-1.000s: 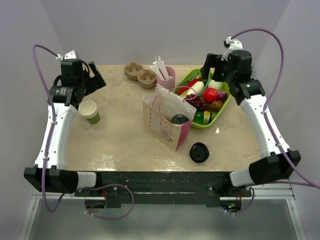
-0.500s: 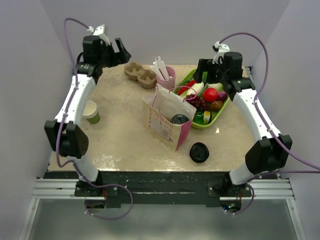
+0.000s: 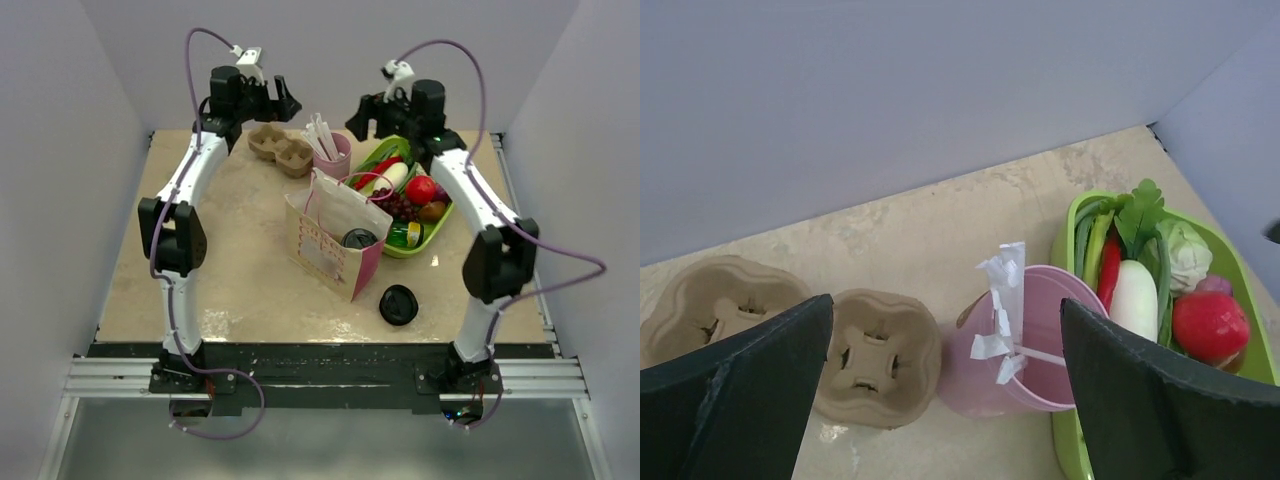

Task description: Pack the takeout coffee

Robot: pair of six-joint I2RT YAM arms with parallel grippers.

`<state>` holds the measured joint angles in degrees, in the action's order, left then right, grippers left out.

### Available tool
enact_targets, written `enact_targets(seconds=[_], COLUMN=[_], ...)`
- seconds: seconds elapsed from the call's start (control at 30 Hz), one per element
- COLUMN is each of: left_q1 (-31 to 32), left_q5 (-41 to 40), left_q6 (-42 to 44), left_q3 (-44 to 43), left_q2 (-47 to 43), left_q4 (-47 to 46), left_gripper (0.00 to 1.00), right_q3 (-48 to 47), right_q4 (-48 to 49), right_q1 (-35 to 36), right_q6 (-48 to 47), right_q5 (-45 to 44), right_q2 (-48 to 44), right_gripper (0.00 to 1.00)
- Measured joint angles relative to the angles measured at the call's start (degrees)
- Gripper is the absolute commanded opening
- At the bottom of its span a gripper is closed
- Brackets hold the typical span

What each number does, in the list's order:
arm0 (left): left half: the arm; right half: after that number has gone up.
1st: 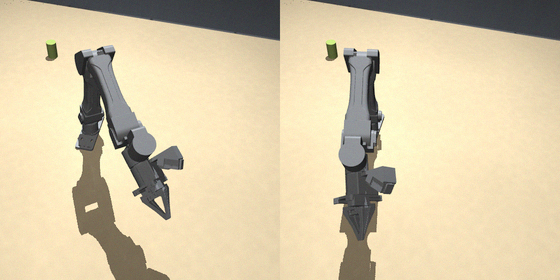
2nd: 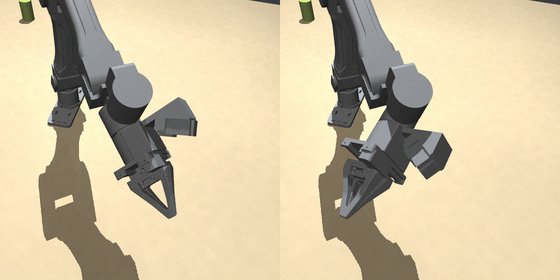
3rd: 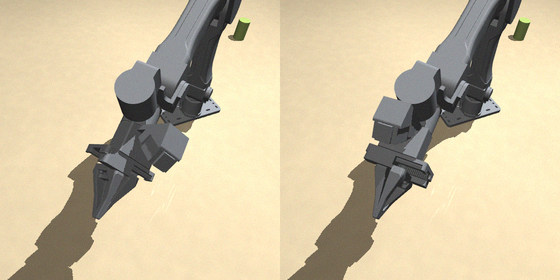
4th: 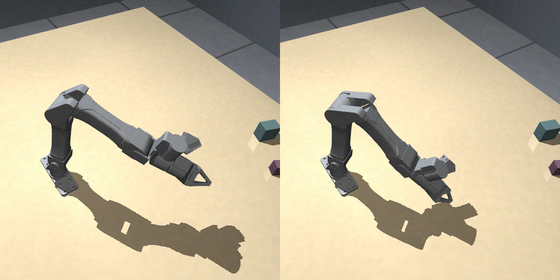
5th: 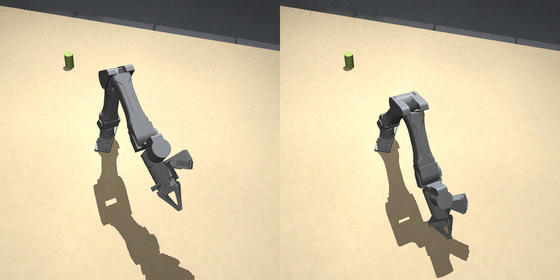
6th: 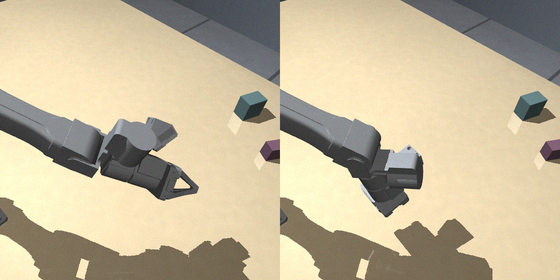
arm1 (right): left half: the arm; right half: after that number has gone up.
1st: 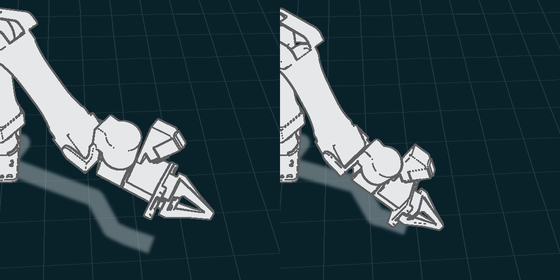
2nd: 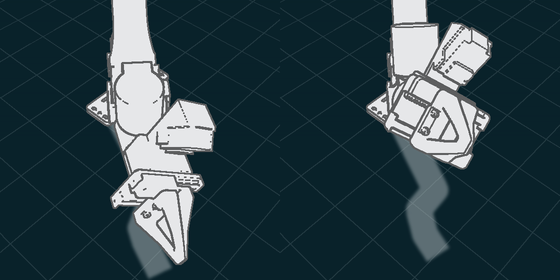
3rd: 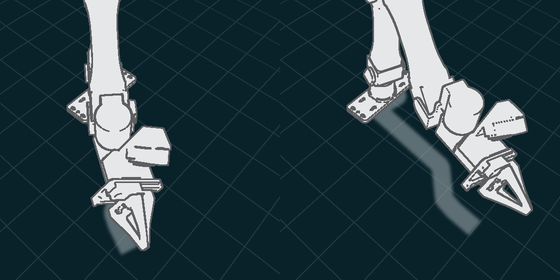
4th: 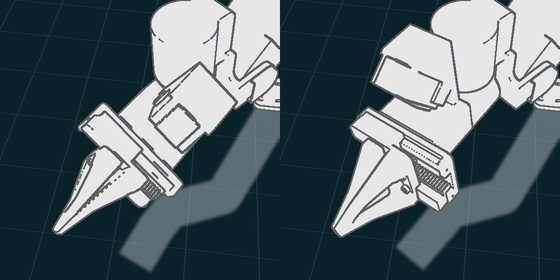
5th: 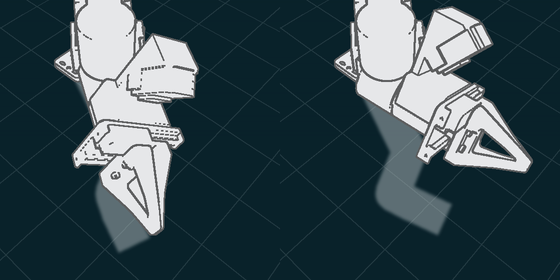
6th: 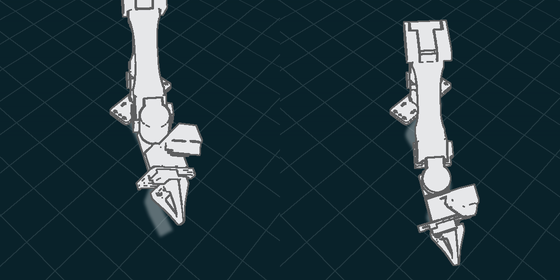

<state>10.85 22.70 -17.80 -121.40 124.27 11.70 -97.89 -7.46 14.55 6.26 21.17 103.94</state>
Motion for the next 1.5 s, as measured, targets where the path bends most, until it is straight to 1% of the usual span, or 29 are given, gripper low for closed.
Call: enact_targets(seconds=[0.07,0.13,0.17,0.2,0.37,0.43,0.57,0.7,0.73,0.77,0.87,0.97,1.1,1.5], left_q1=[0.3,0.5,0.5,0.5,0.3,0.1,-0.3,-0.5,-0.5,-0.5,-0.6,-0.6,-0.7,-0.7], left_q5=[0.1,0.1,0.0,-0.1,-0.4,-0.4,-0.3,-0.1,-0.1,-0.1,0.1,0.1,0.3,0.8], left_q6=[0.1,0.1,0.3,0.4,0.5,0.5,0.5,0.9,0.9,0.9,1.0,1.0,0.9,1.0], left_q3=[2.4,5.1,5.9,6.2,6.4,6.4,6.7,7.0,7.0,7.0,7.0,7.2,7.5,7.6], left_q2=[-1.2,-2.7,-3.1,-3.3,-3.4,-3.4,-3.4,-3.4,-3.4,-3.4,-3.4,-3.4,-3.4,-3.4], left_q4=[-2.5,-3.6,-3.8,-3.8,-3.8,-3.7,-3.4,-3.0,-3.0,-3.0,-3.1,-3.1,-3.0,-2.6], left_gripper=[0.99,1.00,1.00,1.00,1.00,1.00,0.99,1.00,1.00,1.00,1.00,1.00,1.00,1.00], right_q3=[-10.2,-19.6,-22.9,-24.6,-30.8,-31.9,-32.1,-32.0,-32.0,-32.0,-32.0,-32.0,-33.6,-35.3], right_q4=[-0.2,-0.4,0.0,0.2,0.4,0.6,1.6,5.4,6.0,6.9,9.3,10.8,11.0,10.9], right_q1=[2.5,4.3,5.0,5.5,6.7,6.9,7.0,7.2,7.2,7.2,7.2,7.2,7.2,7.4], right_q6=[-1.5,-1.6,-1.4,-1.4,-1.1,-1.0,0.0,1.2,1.5,1.9,3.4,4.7,5.5,6.4], right_q5=[1.2,2.6,3.2,4.2,7.1,7.2,6.2,3.2,2.6,2.2,0.7,-0.7,-1.4,-4.7], right_q2=[8.4,16.4,19.5,21.6,29.8,31.6,32.3,32.3,32.3,32.3,32.3,32.3,33.0,36.0], right_gripper=[0.78,0.74,0.71,0.66,0.59,0.57,0.57,0.56,0.55,0.51,0.50,0.47,0.43,0.39])
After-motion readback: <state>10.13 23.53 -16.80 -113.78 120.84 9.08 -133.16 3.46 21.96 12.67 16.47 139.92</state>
